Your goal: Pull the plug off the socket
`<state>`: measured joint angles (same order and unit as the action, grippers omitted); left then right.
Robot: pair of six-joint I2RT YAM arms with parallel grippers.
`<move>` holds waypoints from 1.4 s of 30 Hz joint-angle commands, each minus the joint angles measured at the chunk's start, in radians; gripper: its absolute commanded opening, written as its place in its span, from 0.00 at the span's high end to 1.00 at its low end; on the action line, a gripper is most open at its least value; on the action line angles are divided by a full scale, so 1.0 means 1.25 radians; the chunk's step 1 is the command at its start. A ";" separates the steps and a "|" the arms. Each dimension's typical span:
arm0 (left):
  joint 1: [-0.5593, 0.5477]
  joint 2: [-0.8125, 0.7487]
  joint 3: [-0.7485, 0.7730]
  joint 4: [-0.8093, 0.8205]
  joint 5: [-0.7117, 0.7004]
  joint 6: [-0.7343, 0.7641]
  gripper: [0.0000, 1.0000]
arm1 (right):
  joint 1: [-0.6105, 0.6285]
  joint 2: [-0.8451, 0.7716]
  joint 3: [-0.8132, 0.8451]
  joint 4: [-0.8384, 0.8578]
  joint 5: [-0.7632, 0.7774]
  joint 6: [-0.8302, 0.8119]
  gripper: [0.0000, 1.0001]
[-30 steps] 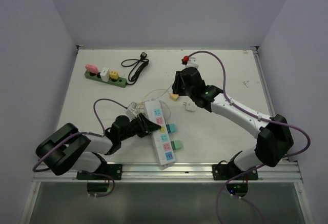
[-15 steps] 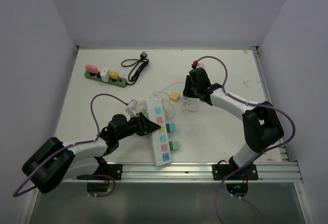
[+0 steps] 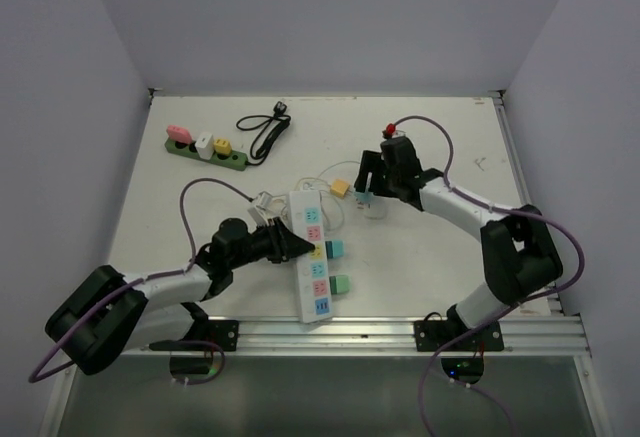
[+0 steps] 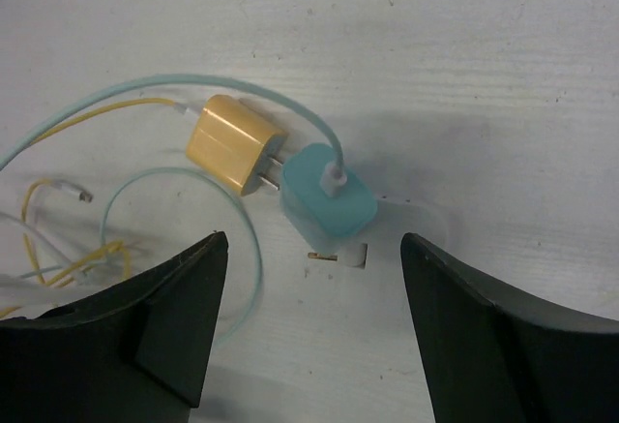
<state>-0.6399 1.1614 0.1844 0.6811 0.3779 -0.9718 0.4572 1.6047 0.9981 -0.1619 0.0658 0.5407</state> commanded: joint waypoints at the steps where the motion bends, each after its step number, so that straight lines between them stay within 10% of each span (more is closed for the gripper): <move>1: 0.014 0.023 0.035 0.067 0.051 0.026 1.00 | 0.000 -0.097 -0.029 0.023 -0.032 -0.004 0.23; 16: 0.099 0.102 0.098 0.128 0.128 0.012 1.00 | 0.001 -0.353 -0.234 0.153 -0.303 0.008 0.20; 42: 0.124 0.047 0.116 0.245 0.233 -0.020 1.00 | 0.009 -0.200 -0.397 0.613 -0.728 0.091 0.19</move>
<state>-0.4911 1.2774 0.3088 0.8501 0.6266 -1.0103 0.4648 1.3643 0.4767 0.5041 -0.7574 0.6556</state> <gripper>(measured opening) 0.394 0.805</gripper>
